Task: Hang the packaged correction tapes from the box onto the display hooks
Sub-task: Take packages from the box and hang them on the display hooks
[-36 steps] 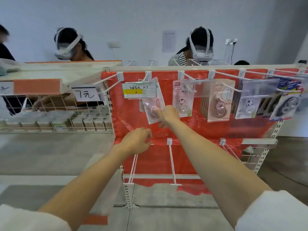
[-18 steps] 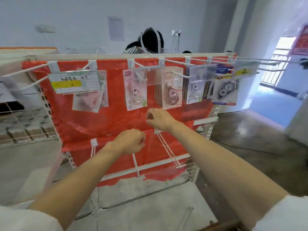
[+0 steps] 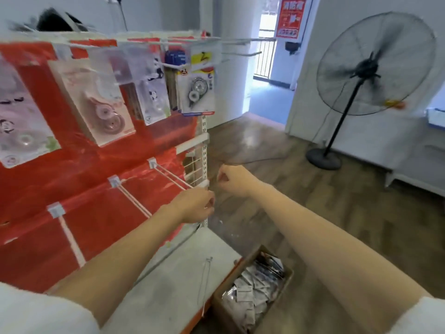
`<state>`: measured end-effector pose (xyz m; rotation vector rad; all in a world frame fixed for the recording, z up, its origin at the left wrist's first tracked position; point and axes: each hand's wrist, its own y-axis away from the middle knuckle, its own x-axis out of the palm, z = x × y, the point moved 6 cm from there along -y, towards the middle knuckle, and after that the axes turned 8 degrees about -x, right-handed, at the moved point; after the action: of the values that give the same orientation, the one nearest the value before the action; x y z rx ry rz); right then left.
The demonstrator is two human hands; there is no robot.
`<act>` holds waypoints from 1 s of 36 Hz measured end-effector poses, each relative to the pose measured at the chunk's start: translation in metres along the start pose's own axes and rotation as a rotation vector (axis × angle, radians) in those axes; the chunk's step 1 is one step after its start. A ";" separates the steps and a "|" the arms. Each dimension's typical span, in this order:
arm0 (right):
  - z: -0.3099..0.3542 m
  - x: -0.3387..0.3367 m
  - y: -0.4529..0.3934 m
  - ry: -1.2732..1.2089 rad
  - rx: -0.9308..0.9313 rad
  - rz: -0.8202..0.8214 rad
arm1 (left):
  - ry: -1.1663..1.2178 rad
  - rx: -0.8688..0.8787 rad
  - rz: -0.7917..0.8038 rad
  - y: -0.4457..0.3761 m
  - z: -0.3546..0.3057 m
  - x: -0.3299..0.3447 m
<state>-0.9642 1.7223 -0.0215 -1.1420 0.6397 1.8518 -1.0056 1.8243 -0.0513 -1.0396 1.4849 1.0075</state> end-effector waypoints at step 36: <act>-0.434 0.423 0.121 -0.533 0.746 0.572 | 0.262 -0.458 0.790 -0.123 -0.081 0.500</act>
<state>-0.9641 1.4952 -0.5965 0.0408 1.2689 1.9707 -0.9648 1.6593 -0.5438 -0.9180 1.9986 1.8899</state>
